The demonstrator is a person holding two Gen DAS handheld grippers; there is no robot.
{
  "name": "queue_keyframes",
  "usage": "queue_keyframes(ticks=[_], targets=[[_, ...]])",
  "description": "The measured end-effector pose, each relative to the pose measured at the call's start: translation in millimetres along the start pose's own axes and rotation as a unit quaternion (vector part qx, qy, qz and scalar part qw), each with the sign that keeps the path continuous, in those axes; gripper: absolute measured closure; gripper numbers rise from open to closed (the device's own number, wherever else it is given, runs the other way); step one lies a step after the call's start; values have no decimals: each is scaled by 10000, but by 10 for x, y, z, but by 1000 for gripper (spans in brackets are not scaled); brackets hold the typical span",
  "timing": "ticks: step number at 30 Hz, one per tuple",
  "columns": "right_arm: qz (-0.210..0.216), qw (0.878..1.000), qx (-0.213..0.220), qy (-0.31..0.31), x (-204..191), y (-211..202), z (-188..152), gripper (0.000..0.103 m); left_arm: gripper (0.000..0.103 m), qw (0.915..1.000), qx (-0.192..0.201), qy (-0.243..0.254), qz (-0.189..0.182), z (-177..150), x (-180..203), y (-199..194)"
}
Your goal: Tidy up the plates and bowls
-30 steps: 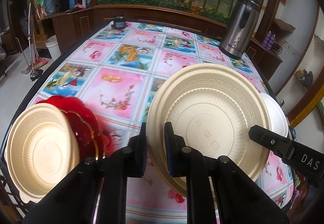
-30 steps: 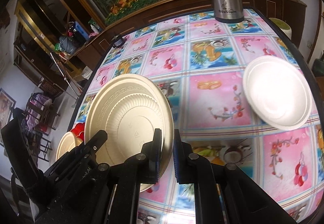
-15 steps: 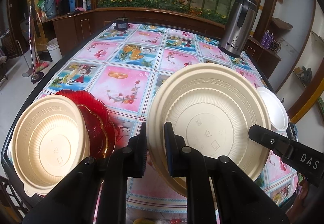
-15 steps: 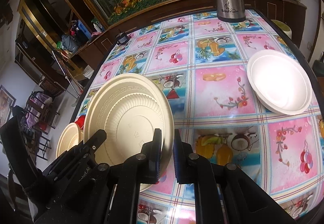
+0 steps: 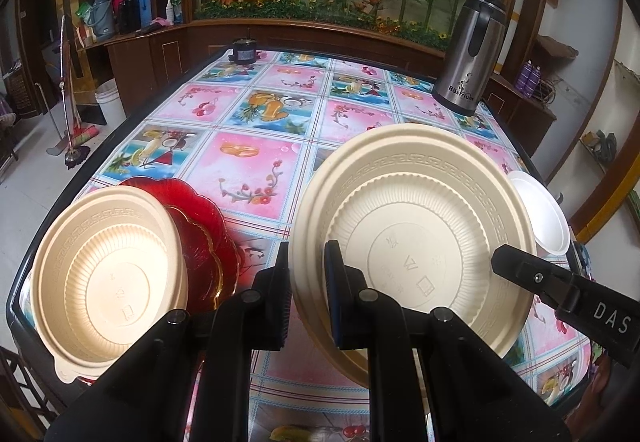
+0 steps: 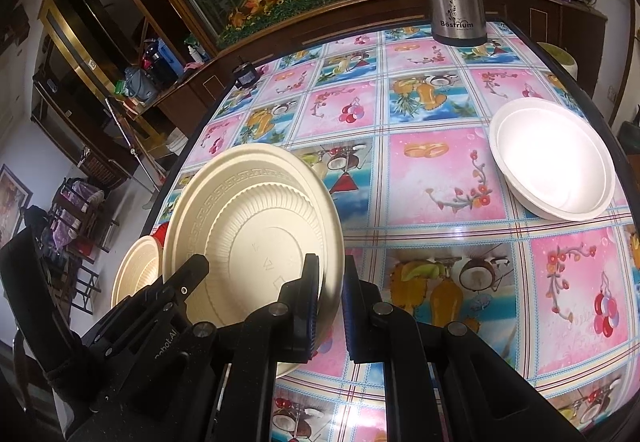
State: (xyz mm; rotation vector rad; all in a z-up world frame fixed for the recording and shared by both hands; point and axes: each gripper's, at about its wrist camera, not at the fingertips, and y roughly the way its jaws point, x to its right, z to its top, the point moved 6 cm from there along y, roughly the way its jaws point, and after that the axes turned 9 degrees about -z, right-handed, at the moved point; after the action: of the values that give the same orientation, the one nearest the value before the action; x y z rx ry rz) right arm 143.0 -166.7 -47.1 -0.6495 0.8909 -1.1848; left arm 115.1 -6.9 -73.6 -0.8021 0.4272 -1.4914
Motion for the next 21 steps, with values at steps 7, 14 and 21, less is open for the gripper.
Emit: queue_keyframes(ticks=[7,14,21], targets=[[18,10000,48,-53,-41,-35,26,92,90,10000,58,-5,20,24,-21,-56],[58,9999,105,-101,-96,-79,30,92,90,9999,131,-25,40,42,-51,-134],[154,9995,180,-191,-217,-144,46,92,90,9997,214,-128,81,84,-168,-260]])
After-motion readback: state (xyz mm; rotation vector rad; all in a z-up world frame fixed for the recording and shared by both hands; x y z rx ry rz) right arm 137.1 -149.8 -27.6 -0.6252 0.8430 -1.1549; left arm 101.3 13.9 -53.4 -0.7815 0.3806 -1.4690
